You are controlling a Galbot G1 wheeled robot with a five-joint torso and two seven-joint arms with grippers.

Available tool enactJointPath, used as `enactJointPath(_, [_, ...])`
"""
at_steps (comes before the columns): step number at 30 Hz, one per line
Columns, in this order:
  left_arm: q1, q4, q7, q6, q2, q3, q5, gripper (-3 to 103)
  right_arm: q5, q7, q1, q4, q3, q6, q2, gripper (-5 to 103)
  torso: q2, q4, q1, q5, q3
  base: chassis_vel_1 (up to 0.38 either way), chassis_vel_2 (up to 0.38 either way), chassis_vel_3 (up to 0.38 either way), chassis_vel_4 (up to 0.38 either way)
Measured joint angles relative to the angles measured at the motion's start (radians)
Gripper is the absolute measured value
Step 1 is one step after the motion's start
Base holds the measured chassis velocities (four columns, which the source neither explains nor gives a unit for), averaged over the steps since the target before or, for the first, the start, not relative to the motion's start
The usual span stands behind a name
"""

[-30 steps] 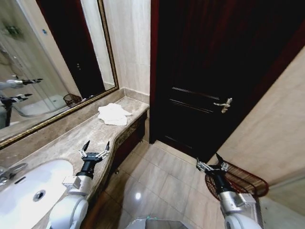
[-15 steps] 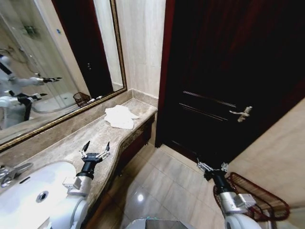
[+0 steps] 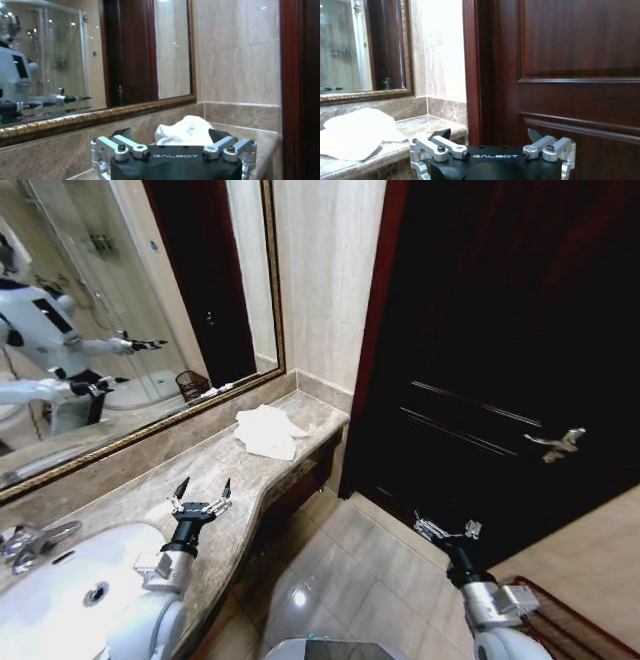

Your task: Discard the used towel into the hamper.

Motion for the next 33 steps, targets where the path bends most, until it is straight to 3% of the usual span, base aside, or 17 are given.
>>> enactJointPath(33, [0.005,0.008,-0.003,-0.027,-0.014,0.005,0.013,100,-0.005,0.0,0.007,-0.016,-0.007,-0.006,-0.003,100,0.0,0.0,0.0,0.0,0.0,-0.092,0.1,0.098,-0.098])
